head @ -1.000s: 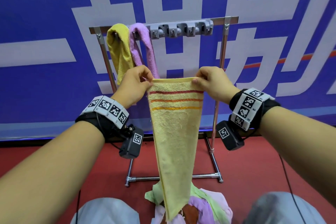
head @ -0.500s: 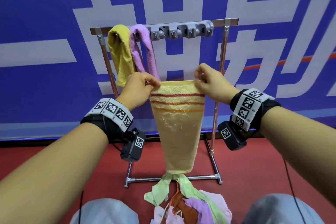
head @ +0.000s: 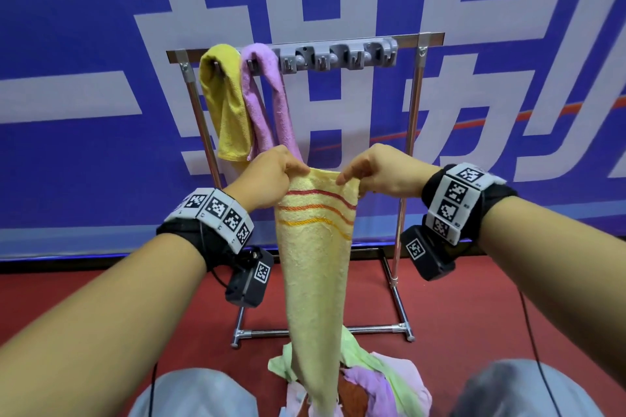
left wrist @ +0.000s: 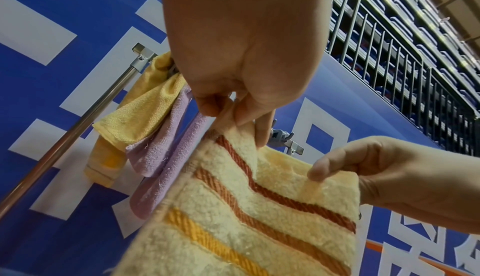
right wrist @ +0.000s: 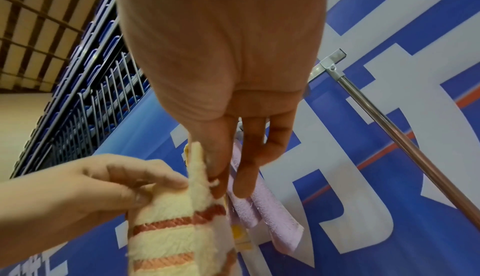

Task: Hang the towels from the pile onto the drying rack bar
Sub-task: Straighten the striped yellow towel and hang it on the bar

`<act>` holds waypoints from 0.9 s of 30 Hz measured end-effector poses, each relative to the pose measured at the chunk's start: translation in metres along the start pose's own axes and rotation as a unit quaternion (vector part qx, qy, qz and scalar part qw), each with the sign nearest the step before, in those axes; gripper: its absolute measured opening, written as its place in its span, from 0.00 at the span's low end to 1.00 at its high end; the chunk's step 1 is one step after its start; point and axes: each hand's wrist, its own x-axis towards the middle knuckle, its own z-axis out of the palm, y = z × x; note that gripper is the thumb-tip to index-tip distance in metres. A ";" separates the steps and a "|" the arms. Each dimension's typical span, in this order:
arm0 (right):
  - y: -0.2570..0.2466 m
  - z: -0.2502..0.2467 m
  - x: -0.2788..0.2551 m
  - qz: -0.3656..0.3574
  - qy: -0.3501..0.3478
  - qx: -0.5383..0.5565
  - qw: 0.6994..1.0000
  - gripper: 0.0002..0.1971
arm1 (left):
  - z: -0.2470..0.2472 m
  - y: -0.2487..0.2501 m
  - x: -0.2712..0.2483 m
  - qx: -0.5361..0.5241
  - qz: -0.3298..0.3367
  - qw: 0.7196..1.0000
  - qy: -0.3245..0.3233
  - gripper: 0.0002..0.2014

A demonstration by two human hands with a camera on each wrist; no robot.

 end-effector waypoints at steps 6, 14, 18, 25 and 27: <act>-0.011 0.008 0.004 -0.113 0.070 -0.144 0.981 0.07 | 0.006 0.001 0.003 -0.009 -0.005 1.000 -0.018 0.26; -0.030 0.019 0.010 -0.193 0.069 -0.064 0.977 0.02 | 0.006 0.013 -0.002 -0.013 0.034 0.998 -0.043 0.16; -0.032 0.019 0.011 -0.152 0.040 -0.053 0.986 0.04 | 0.004 0.014 -0.005 -0.019 0.032 0.998 -0.052 0.21; -0.032 0.021 0.010 -0.134 0.051 -0.097 0.985 0.06 | 0.002 0.023 -0.009 -0.079 0.040 0.995 -0.047 0.28; -0.028 0.021 0.012 -0.127 0.067 -0.091 0.985 0.06 | 0.002 0.026 -0.009 -0.138 0.039 0.988 -0.052 0.24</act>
